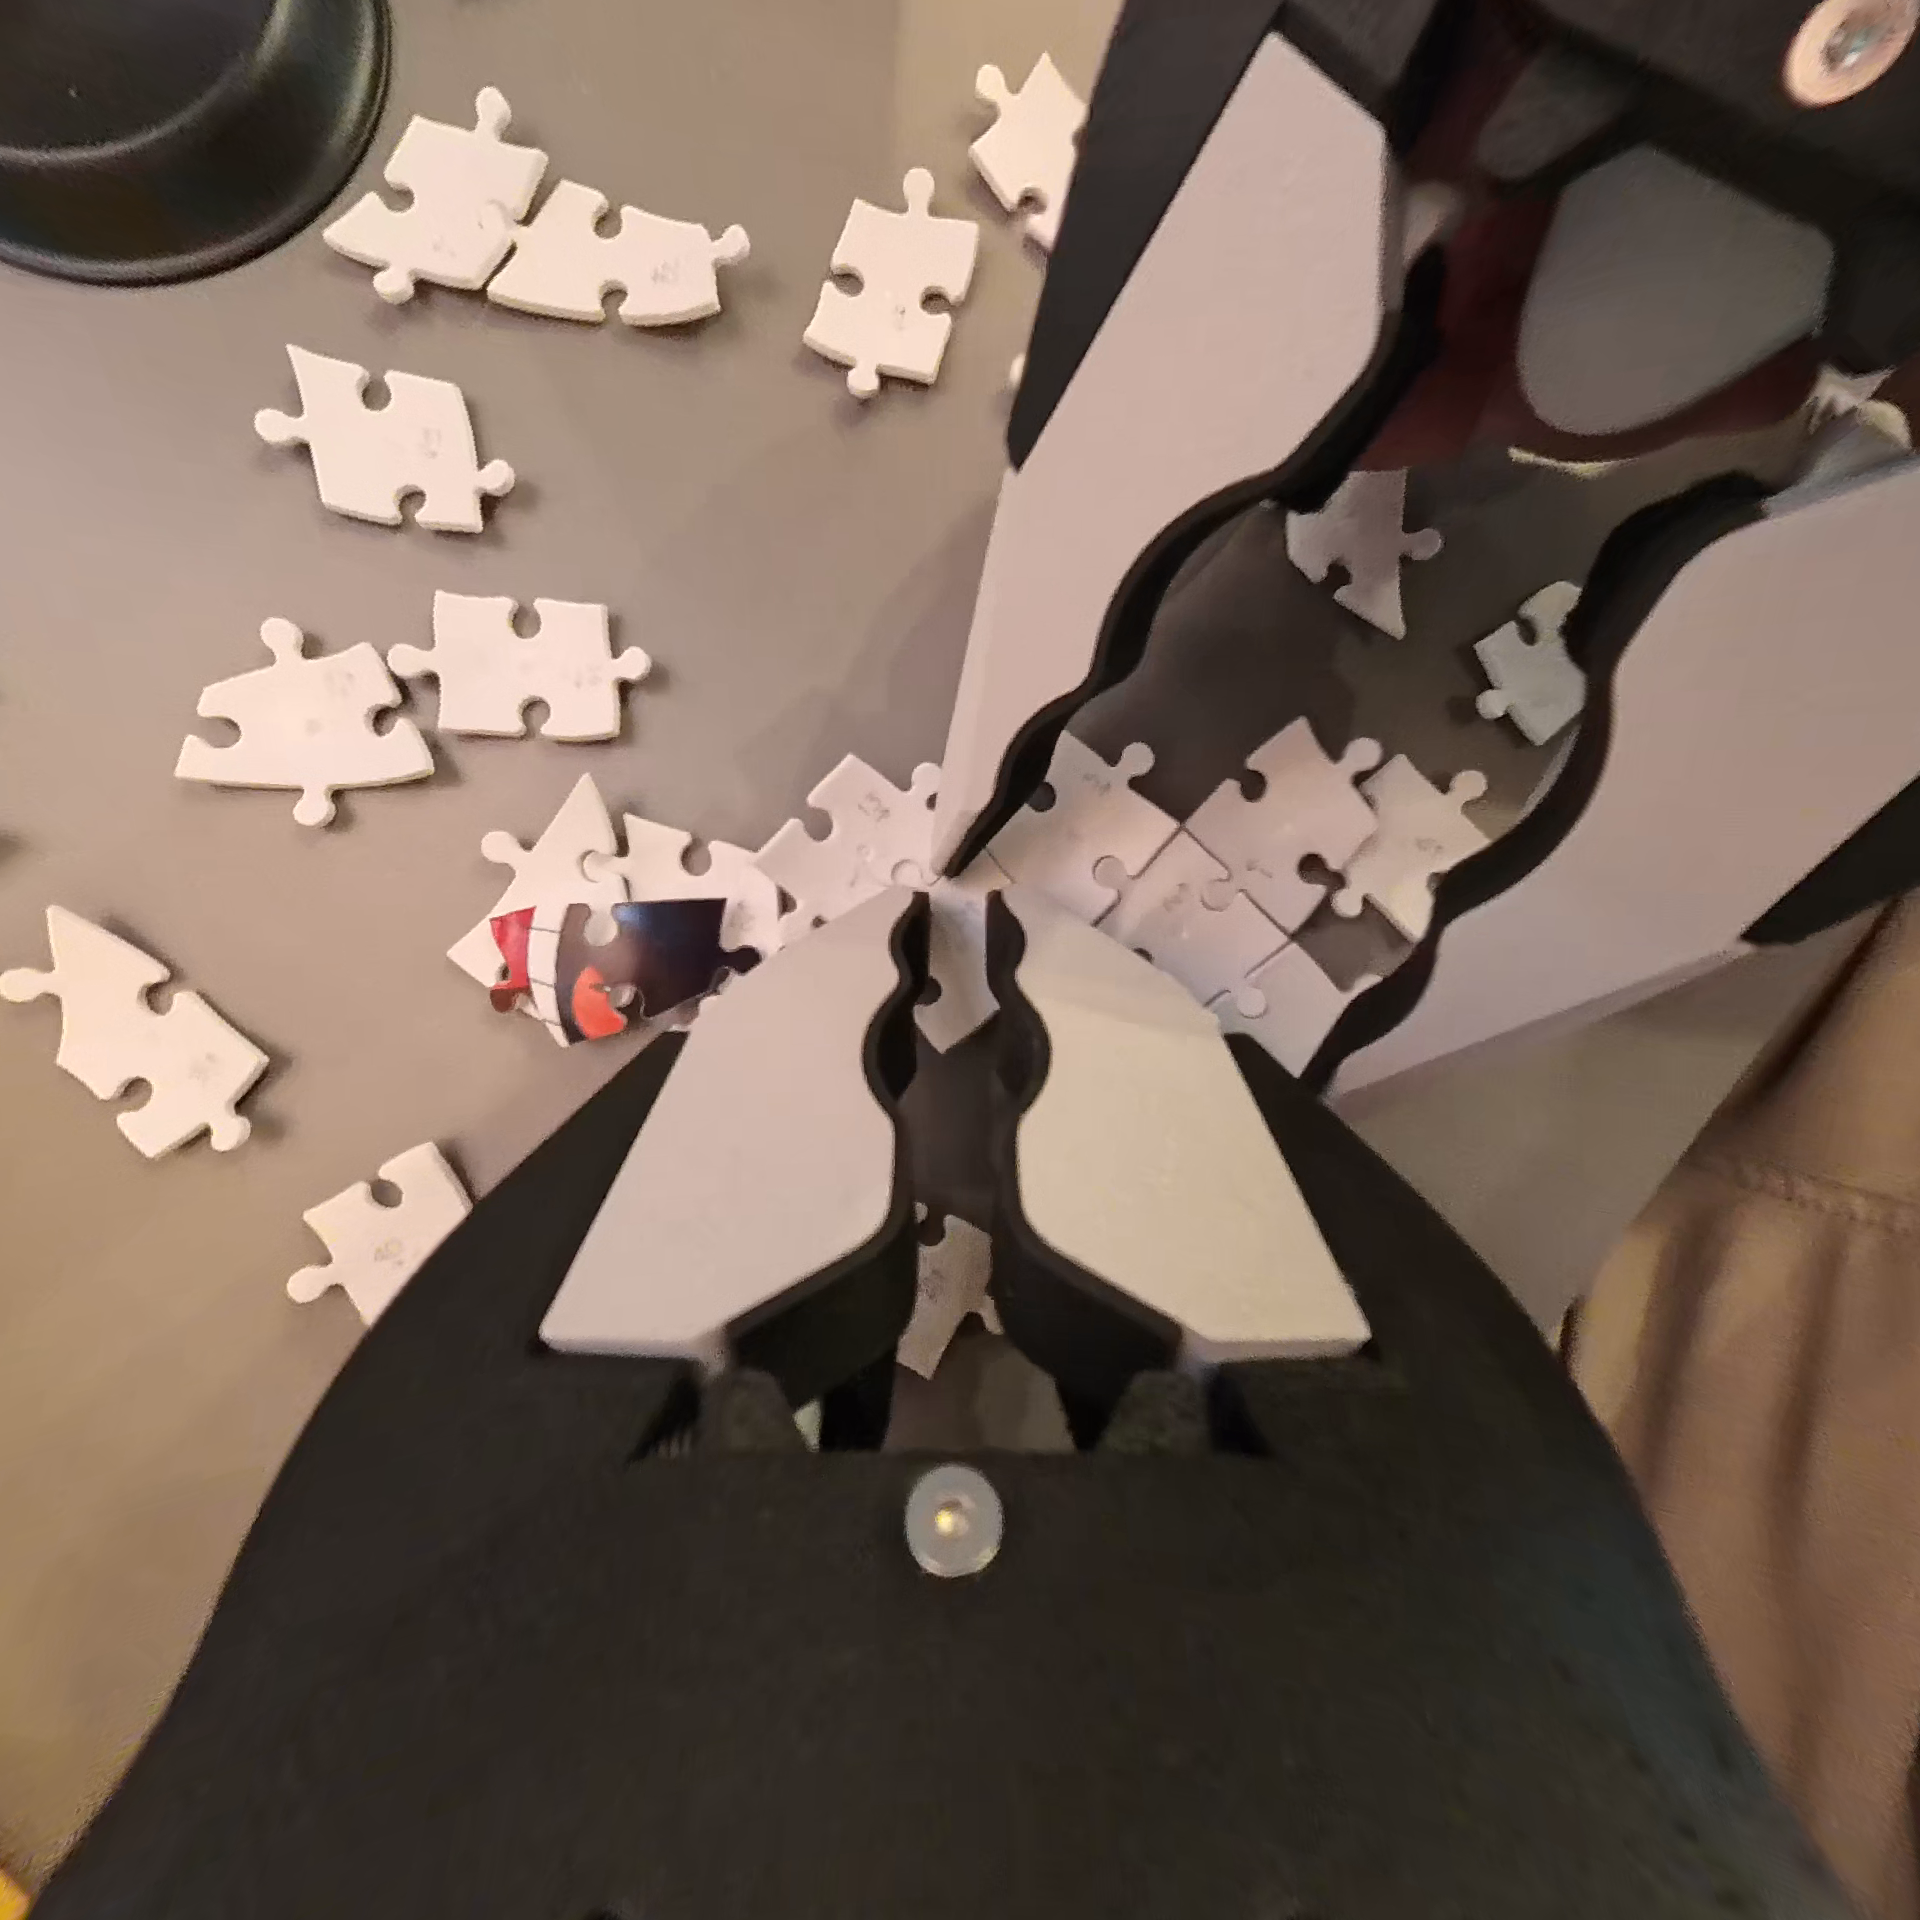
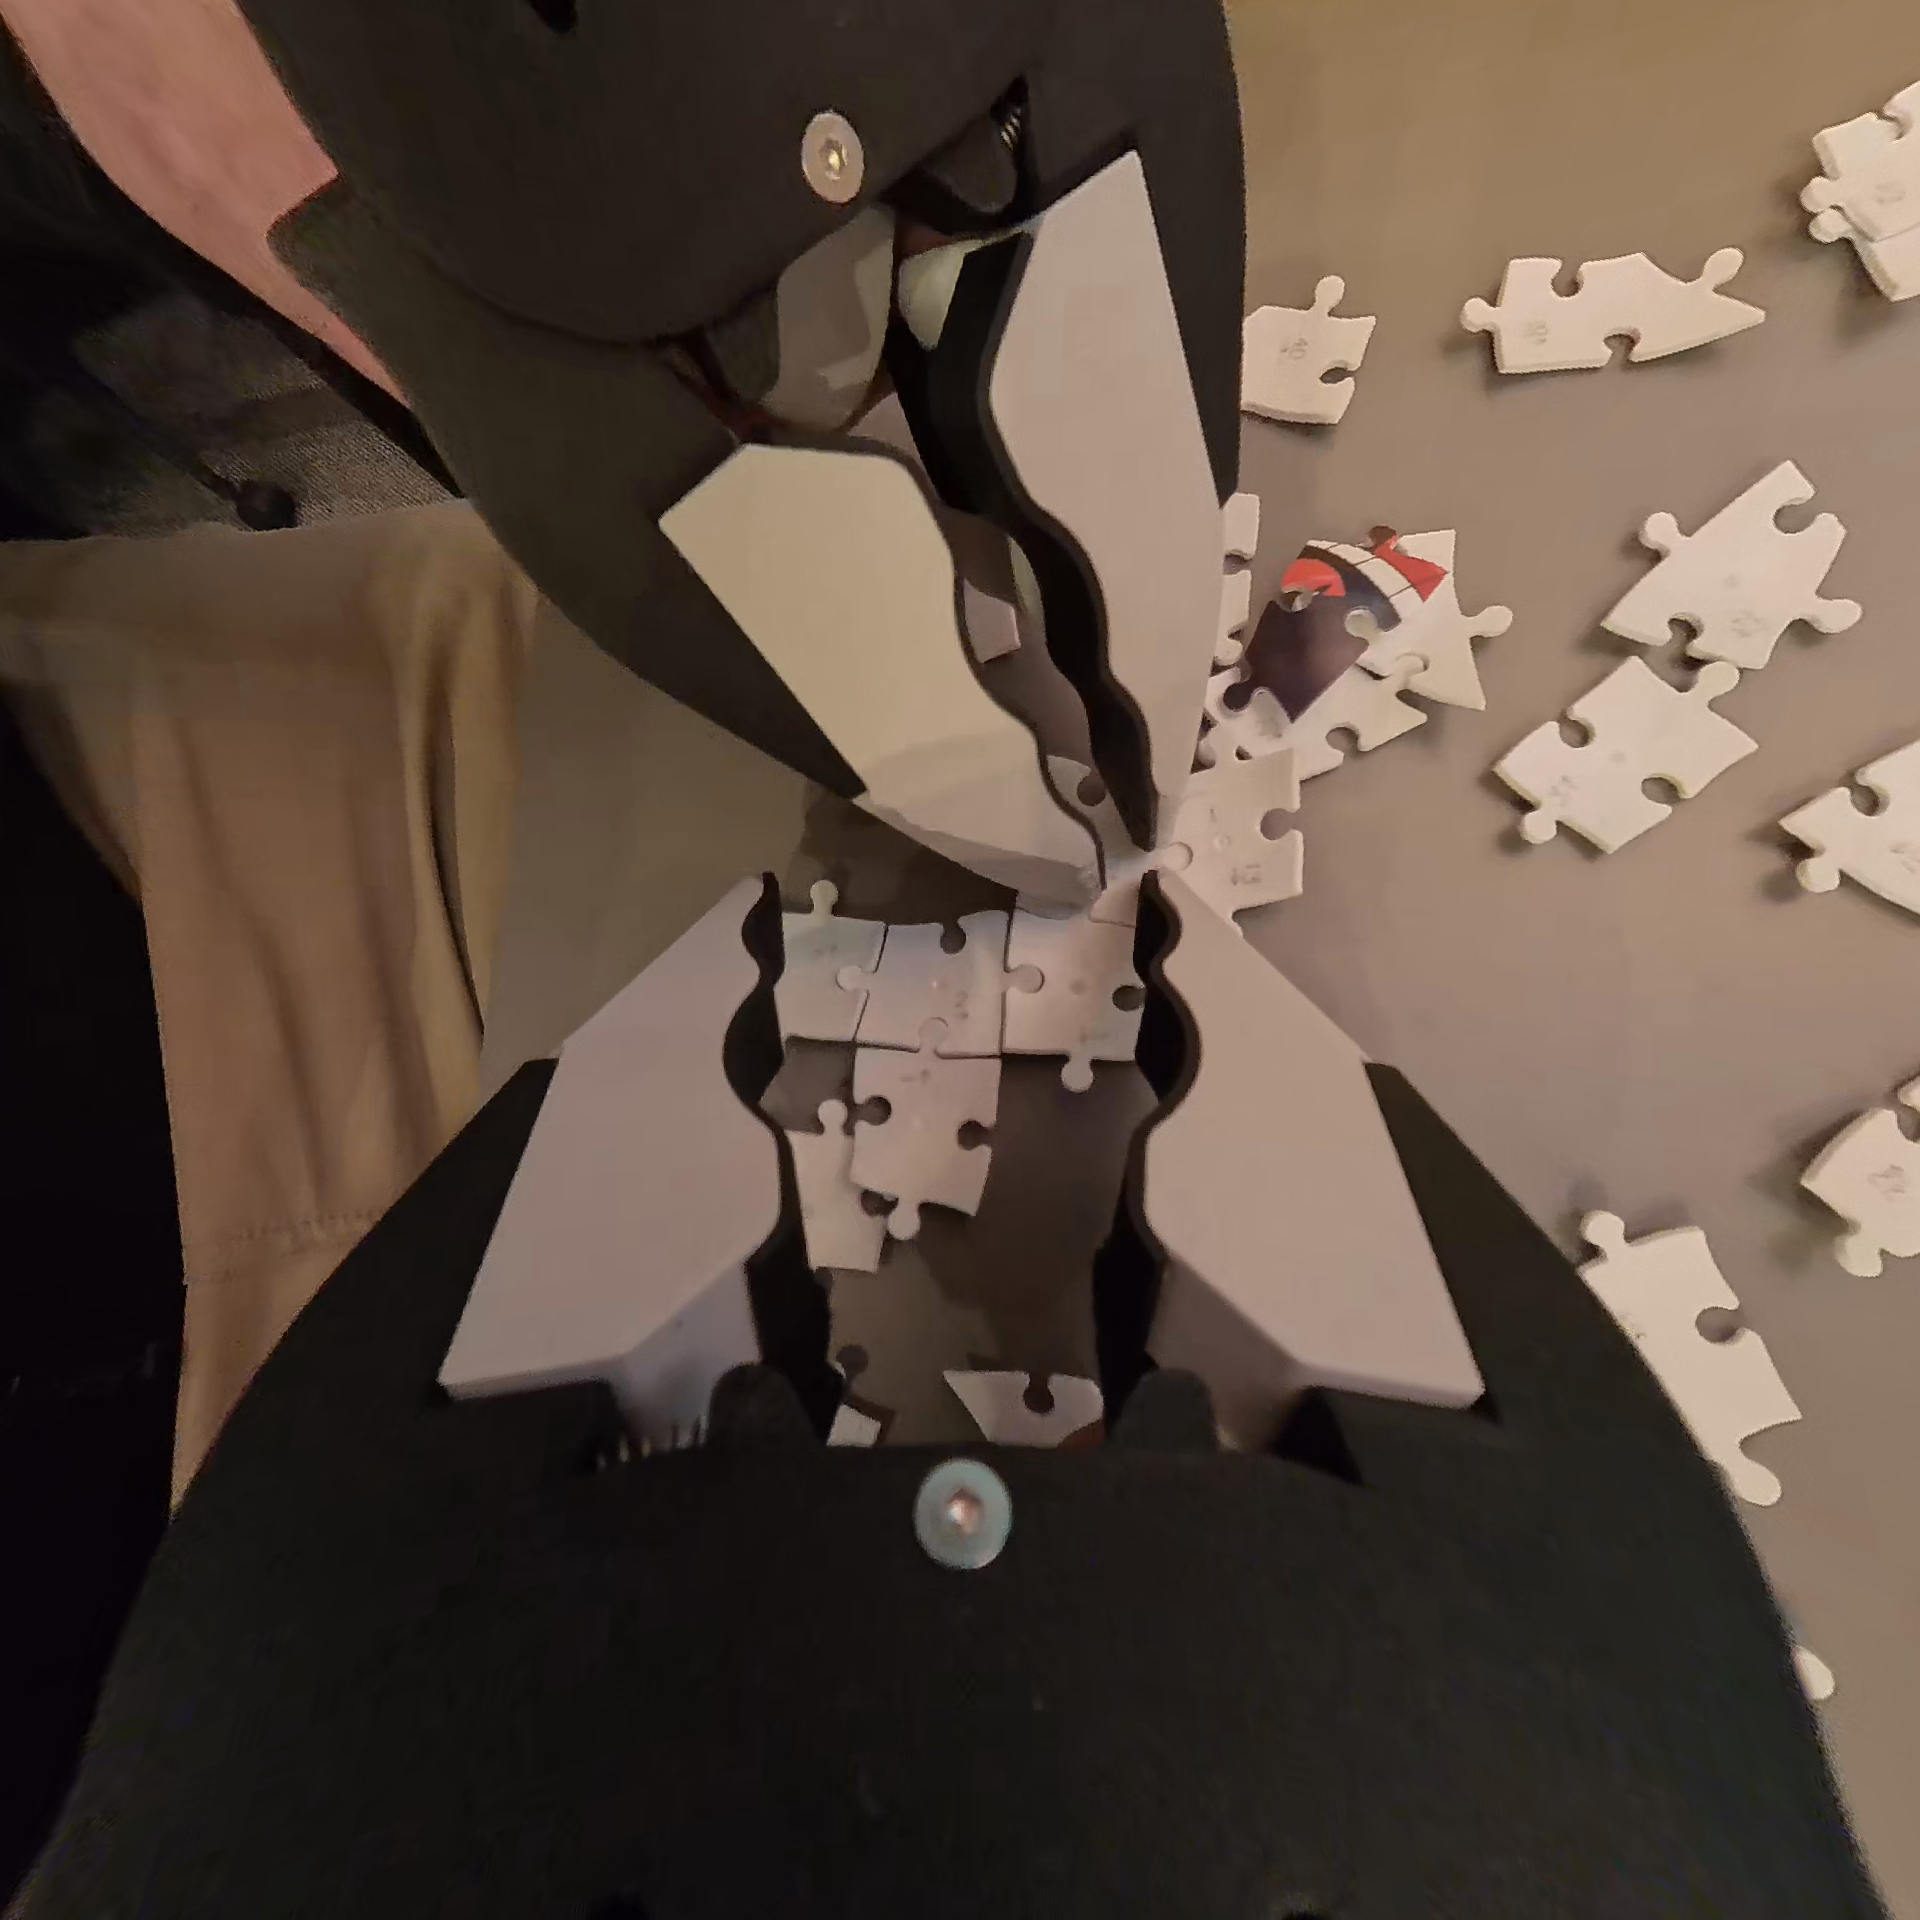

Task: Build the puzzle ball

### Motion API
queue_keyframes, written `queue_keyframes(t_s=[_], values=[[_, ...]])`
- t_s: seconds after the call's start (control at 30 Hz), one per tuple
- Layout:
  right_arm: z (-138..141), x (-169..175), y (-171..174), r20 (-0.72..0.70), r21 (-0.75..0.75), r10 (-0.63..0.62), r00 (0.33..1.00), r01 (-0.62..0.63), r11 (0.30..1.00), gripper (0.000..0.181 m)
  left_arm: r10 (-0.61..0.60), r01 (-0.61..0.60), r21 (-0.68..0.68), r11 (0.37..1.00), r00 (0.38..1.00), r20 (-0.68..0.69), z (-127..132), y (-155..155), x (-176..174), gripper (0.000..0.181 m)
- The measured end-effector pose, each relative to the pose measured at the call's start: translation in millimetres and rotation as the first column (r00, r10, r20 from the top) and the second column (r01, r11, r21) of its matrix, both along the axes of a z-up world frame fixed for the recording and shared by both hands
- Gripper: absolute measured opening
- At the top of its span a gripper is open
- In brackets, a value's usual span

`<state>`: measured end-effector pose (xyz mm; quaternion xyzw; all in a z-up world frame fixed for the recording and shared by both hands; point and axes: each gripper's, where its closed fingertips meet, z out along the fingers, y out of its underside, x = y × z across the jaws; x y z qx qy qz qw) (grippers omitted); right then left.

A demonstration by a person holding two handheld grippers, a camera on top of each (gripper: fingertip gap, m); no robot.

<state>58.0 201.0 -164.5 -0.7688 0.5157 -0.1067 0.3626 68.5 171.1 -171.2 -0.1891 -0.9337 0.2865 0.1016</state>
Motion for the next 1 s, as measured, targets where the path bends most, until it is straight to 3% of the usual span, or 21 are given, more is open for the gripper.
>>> queue_keyframes(t_s=[0.3, 0.4, 0.5, 0.67, 0.77, 1.0], values=[[1, 0, 1, 0.001, 0.015, 0.003, 1.000, -0.003, 1.000, 0.069, 0.036, -0.040, -0.025, 0.999, 0.993, -0.116, 16, -2, 4, 0.016], [5, -3, -4, -0.008, 0.024, -0.011, 1.000, 0.012, 1.000, 0.074, 0.032, -0.034, -0.027, 0.999, 0.995, -0.095, 13, -4, 7, 0.015], [19, -9, -12, 0.029, 0.043, -0.046, 0.999, 0.044, 0.998, 0.074, 0.029, -0.032, -0.026, 0.999, 0.996, -0.089, 10, -7, 8, 0.013], [58, -24, -48, 0.116, 0.079, -0.176, 0.977, 0.168, 0.983, 0.069, 0.062, -0.078, -0.093, 0.993, 0.984, -0.168, 30, -10, 18, 0.016], [64, -35, -60, 0.123, 0.084, -0.239, 0.963, 0.230, 0.970, 0.062, 0.033, -0.045, -0.091, 0.995, 0.990, -0.134, 27, -6, 17, 0.019], [52, -47, -39, 0.091, 0.044, -0.239, 0.967, 0.236, 0.971, 0.058, -0.062, 0.065, -0.051, 0.997, 0.997, 0.043, 1, -3, 3, 0.017]])
